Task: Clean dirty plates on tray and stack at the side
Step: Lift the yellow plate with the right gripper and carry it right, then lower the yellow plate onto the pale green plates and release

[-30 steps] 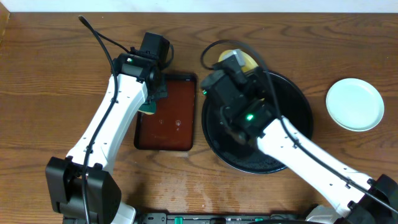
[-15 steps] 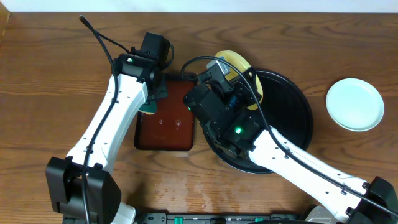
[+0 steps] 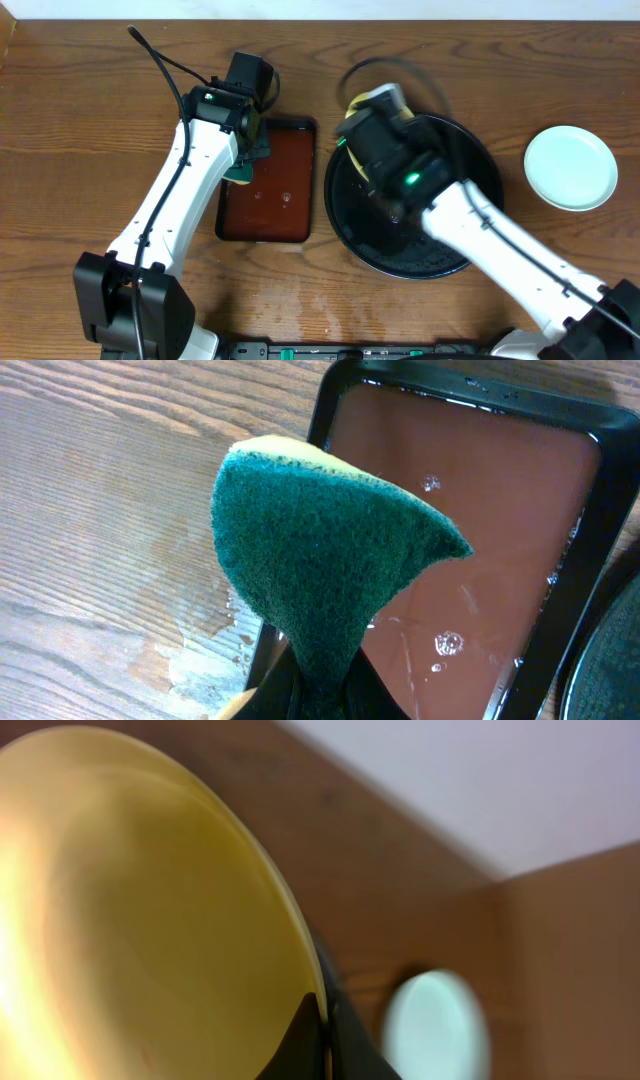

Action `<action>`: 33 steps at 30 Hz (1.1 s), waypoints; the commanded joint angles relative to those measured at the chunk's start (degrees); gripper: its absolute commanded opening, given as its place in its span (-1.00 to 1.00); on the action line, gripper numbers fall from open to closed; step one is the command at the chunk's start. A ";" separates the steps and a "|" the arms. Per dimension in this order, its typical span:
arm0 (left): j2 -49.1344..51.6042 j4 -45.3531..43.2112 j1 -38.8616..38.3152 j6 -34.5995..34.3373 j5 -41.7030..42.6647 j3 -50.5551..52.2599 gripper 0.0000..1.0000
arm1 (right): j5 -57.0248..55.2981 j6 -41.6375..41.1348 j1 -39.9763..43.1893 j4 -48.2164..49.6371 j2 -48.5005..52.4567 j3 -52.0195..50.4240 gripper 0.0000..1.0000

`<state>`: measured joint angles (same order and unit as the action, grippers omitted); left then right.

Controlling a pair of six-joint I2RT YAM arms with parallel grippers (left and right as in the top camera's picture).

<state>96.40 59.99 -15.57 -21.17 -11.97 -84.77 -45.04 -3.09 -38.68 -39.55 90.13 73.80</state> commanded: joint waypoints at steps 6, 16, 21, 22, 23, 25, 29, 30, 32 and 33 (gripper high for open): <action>1.38 -0.37 0.07 -0.48 4.07 0.20 -0.80 | 39.87 -9.11 21.03 -0.74 -1.42 1.05 -0.98; 3.10 -1.81 0.02 1.31 6.95 0.24 -0.85 | 59.49 -9.11 51.60 -1.92 -1.40 1.05 -0.98; 5.03 -3.02 -0.13 2.51 9.64 0.26 -0.85 | 59.43 -9.07 63.43 -1.84 -0.92 1.03 -0.98; 5.57 -3.28 -0.13 2.49 9.64 0.26 -0.85 | 59.39 -9.09 65.33 -1.70 -0.74 1.01 -0.98; 6.27 -3.43 -0.13 2.49 9.64 0.26 -0.85 | 59.21 -9.09 67.06 -1.46 -0.46 0.98 -0.98; 7.39 -3.54 -0.13 2.54 9.64 0.33 -0.85 | 58.36 -9.07 70.36 -0.85 0.28 0.98 -0.98; 9.22 -3.56 -0.15 3.52 9.70 0.35 -0.85 | 55.63 -9.09 75.08 -0.02 2.62 0.96 -0.98; 9.55 -3.56 -0.13 3.63 9.66 0.35 -0.85 | 54.60 -9.09 75.89 0.02 3.34 0.96 -0.98; 10.01 -3.63 -0.13 3.82 9.66 0.35 -0.85 | 52.50 -9.09 77.20 0.37 5.31 0.96 -0.98; 10.12 -3.80 -0.13 4.07 9.68 0.35 -0.85 | 52.30 -9.07 77.57 0.74 6.23 0.96 -0.98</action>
<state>106.13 56.40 -15.64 -18.72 -2.66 -84.77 9.58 -11.55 37.52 -39.31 93.58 73.89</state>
